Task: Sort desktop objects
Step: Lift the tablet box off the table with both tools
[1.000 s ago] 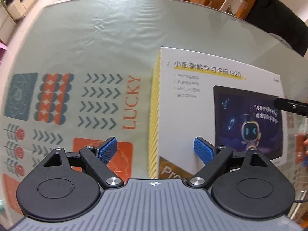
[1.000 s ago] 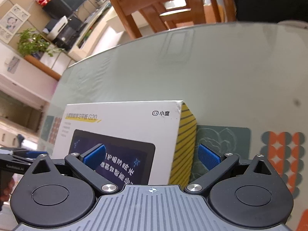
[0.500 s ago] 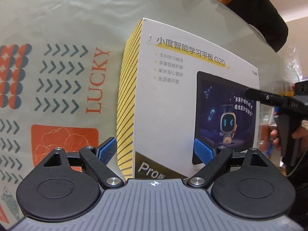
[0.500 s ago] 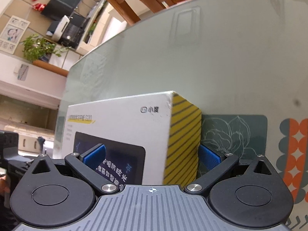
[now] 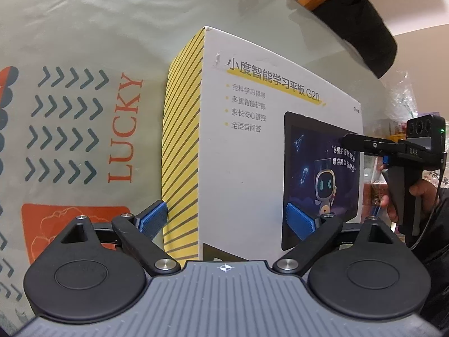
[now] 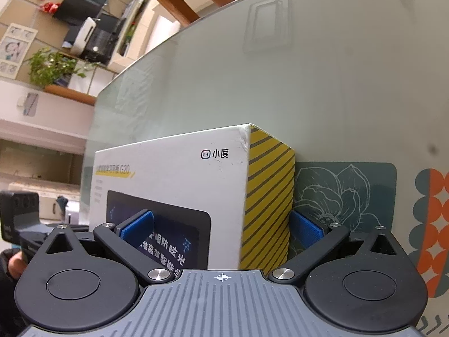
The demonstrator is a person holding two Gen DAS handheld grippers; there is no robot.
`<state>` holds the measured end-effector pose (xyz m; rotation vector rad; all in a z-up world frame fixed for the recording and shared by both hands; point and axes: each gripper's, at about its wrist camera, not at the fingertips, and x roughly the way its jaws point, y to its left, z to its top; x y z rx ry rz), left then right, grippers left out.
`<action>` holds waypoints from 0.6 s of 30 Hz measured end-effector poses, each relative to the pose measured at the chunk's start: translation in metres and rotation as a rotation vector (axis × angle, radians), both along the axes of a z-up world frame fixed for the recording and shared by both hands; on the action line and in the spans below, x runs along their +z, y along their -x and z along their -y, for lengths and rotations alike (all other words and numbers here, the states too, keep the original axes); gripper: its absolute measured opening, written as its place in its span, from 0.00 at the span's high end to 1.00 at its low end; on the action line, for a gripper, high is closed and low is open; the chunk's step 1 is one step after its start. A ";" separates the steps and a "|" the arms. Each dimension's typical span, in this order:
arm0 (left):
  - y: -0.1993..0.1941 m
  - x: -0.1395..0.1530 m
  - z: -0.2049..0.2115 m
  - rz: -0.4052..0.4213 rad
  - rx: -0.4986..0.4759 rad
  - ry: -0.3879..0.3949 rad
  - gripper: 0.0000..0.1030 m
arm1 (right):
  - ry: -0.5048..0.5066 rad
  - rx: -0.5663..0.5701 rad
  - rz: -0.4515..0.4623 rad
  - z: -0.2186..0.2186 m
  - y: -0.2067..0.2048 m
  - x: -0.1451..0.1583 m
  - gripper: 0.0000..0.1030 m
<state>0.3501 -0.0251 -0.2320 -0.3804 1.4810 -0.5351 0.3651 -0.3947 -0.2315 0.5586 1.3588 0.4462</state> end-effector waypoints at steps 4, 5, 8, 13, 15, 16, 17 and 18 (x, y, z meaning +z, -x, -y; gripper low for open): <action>0.000 -0.001 0.000 0.004 -0.006 0.006 0.00 | 0.014 -0.005 -0.002 -0.005 0.001 0.000 0.00; 0.000 -0.001 0.000 -0.002 -0.003 0.002 0.00 | 0.016 -0.007 -0.002 -0.006 0.001 0.000 0.00; -0.004 0.000 0.001 -0.023 0.015 -0.009 0.00 | 0.023 -0.011 0.004 -0.009 0.003 0.000 0.00; -0.010 0.001 0.004 -0.043 0.012 -0.019 0.00 | 0.043 -0.026 0.017 -0.015 0.005 0.002 0.00; -0.009 0.003 0.007 -0.033 0.009 -0.030 0.00 | 0.055 -0.031 0.021 -0.017 0.007 0.004 0.00; -0.009 0.005 0.008 -0.022 0.009 -0.039 0.00 | 0.063 -0.034 0.022 -0.019 0.008 0.005 0.00; -0.008 0.007 0.010 -0.012 0.008 -0.049 0.00 | 0.074 -0.036 0.024 -0.022 0.008 0.007 0.00; -0.006 0.010 0.013 0.005 0.004 -0.066 0.00 | 0.085 -0.037 0.026 -0.024 0.009 0.008 0.00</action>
